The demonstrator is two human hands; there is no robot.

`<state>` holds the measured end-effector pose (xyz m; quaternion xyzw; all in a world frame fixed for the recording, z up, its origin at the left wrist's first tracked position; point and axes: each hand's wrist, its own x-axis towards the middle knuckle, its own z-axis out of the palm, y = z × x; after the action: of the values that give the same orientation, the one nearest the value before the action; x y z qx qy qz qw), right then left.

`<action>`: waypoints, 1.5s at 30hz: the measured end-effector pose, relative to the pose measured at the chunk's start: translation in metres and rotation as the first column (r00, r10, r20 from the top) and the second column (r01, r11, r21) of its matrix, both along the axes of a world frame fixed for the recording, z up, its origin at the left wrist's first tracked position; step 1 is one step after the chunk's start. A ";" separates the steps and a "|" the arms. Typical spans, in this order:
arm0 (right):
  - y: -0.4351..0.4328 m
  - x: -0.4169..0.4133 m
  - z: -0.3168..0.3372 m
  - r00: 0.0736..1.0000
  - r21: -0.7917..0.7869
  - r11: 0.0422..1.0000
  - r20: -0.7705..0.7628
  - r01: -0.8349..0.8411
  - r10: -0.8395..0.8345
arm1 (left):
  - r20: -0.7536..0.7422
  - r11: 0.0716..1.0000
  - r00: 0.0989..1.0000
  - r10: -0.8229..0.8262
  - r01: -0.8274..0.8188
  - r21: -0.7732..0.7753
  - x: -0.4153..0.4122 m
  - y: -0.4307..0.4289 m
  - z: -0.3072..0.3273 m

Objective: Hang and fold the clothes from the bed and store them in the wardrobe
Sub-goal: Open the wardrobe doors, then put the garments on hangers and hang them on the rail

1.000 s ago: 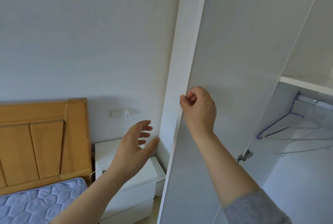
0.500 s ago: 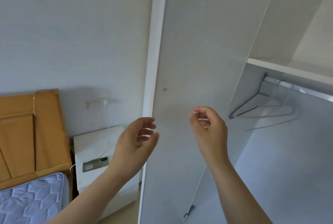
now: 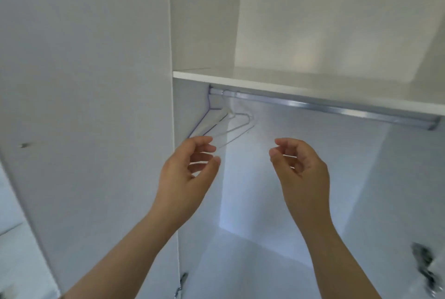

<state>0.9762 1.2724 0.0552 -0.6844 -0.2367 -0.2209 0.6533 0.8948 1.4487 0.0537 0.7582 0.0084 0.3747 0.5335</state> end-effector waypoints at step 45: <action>-0.208 -0.534 0.008 -0.372 0.126 -0.371 -0.017 0.920 -0.928 | 0.109 -0.502 -0.496 -0.861 0.865 -0.030 -0.270 -0.392 0.013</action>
<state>0.4418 1.0647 0.0629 -0.5401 0.4120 -0.7061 0.1998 0.6252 1.0564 0.0665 0.3510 -0.6387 -0.2638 0.6319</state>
